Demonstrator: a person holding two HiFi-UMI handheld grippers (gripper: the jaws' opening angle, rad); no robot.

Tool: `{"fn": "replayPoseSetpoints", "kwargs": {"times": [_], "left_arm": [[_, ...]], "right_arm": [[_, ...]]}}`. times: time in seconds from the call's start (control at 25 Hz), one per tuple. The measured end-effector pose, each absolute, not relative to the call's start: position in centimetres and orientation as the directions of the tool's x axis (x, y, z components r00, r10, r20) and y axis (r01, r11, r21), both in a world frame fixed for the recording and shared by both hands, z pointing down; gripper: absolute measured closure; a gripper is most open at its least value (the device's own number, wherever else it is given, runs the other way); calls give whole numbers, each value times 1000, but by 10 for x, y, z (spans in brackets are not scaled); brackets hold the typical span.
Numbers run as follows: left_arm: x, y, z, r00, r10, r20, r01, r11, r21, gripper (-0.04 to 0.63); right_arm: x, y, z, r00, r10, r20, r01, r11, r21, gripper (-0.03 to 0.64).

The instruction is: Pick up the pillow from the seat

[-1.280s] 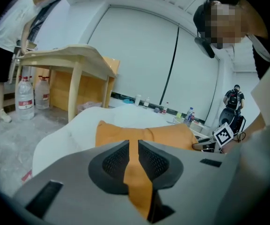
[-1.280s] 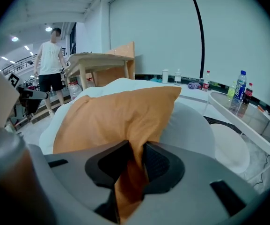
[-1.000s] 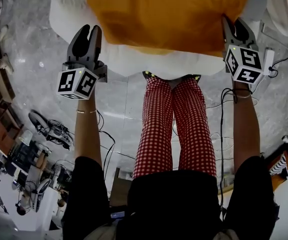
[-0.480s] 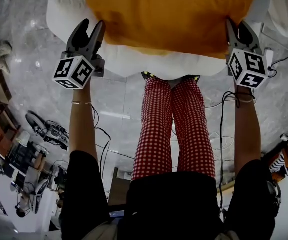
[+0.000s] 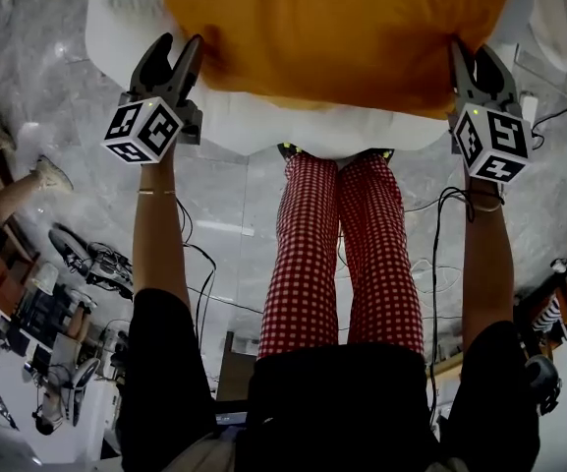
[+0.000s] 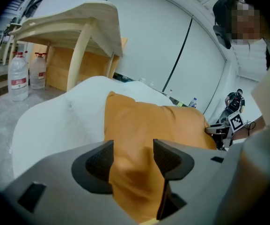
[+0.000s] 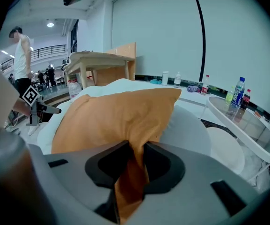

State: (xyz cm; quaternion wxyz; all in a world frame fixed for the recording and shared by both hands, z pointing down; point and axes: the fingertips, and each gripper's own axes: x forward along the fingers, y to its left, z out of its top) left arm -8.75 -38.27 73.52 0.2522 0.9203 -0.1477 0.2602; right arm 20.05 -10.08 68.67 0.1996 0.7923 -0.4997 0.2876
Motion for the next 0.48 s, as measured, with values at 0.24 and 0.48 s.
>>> {"fn": "replayPoseSetpoints", "kwargs": {"times": [0.24, 0.48], "left_arm": [[-88, -389, 755, 812, -114, 572, -416, -801, 431, 322], [-88, -397, 772, 802, -88, 590, -422, -783, 456, 305]], "right_arm": [[199, -100, 684, 365, -666, 650, -897, -439, 54, 511], [200, -97, 682, 375, -657, 653, -895, -441, 70, 511]]}}
